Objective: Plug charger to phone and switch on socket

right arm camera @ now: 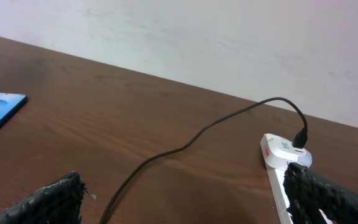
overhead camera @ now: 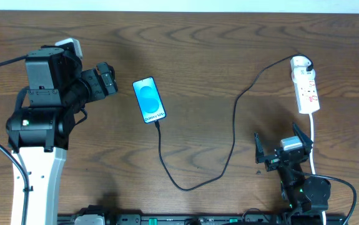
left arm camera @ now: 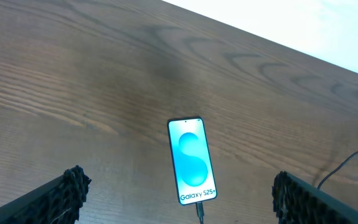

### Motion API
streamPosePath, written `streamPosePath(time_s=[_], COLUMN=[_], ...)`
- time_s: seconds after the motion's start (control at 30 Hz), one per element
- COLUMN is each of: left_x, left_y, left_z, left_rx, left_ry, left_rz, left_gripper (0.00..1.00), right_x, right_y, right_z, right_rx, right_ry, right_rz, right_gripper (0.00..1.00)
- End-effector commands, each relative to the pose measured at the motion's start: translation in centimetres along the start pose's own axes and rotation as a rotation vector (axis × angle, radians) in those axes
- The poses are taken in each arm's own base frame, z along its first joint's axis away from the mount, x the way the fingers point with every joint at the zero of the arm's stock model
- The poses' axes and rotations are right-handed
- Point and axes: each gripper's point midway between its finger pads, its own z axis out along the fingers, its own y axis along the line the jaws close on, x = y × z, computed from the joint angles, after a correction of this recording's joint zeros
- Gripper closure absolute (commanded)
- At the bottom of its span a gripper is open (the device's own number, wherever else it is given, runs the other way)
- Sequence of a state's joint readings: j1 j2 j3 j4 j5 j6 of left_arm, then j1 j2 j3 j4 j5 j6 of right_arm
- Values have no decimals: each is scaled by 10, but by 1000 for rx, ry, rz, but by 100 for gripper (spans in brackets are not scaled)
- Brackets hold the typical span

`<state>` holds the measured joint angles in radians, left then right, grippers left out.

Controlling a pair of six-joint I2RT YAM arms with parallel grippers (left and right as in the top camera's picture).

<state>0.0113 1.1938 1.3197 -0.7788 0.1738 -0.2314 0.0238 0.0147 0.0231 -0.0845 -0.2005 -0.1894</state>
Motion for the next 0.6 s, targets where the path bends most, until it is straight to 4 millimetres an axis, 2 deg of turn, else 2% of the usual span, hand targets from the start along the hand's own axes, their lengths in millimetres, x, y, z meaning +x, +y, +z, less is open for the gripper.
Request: streamPosePath(time_s=[0.0, 0.07, 0.2, 0.27, 0.37, 0.5, 0.57], left_x=[-3, -1, 12, 11, 12, 20, 30], left_y=[20, 31, 34, 33, 33, 34, 37], left_z=[-1, -4, -23, -33, -38, -41, -42], left_rx=[-107, -170, -182, -158, -125, -89, -83], left_ry=[-22, -21, -32, -128, -261, -427, -487], left_rz=[2, 2, 33, 65, 106, 152, 186], left_gripper=[4, 4, 4, 4, 4, 4, 4], right_x=[1, 1, 1, 1, 1, 1, 1], right_y=[0, 0, 0, 0, 0, 0, 0], right_z=[0, 0, 0, 0, 0, 0, 0], right_rx=[7, 7, 7, 7, 7, 7, 7], right_ry=[-3, -3, -3, -3, -3, -3, -3], right_rz=[0, 0, 0, 0, 0, 0, 0], right_gripper=[1, 1, 1, 1, 1, 1, 1])
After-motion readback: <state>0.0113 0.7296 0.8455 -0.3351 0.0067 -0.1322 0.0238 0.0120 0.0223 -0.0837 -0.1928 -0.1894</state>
